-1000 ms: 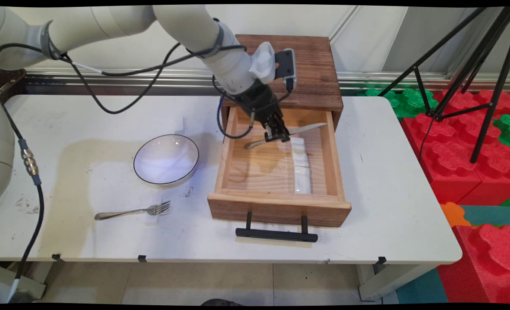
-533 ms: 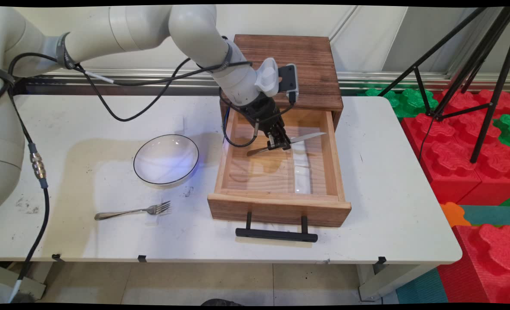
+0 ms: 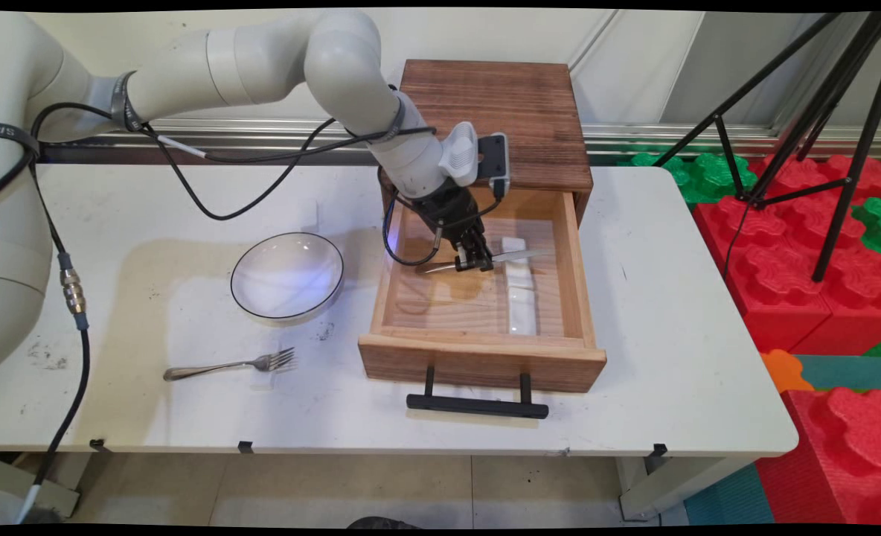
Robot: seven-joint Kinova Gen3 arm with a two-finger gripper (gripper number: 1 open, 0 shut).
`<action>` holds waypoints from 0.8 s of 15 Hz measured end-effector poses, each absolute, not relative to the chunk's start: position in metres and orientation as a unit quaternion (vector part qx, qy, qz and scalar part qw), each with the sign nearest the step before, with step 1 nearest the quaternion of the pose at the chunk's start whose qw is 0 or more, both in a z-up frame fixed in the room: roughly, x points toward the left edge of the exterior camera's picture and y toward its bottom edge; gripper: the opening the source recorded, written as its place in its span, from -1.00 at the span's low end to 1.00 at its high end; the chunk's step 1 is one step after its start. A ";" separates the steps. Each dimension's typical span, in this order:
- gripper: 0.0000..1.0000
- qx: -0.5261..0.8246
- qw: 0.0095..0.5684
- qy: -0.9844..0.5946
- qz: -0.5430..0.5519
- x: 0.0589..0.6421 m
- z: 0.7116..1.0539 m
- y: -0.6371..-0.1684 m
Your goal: Place the picked object into the drawer
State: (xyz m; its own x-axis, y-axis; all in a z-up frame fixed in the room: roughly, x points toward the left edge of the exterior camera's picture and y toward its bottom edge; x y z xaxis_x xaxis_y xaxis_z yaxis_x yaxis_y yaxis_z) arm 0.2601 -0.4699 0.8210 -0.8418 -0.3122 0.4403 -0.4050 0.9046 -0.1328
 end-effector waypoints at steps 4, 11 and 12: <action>-1.00 0.188 0.203 -0.955 0.108 0.261 0.812 -0.472; 1.00 0.193 0.206 -0.953 0.110 0.261 0.807 -0.473; 1.00 0.195 0.207 -0.952 0.113 0.262 0.809 -0.473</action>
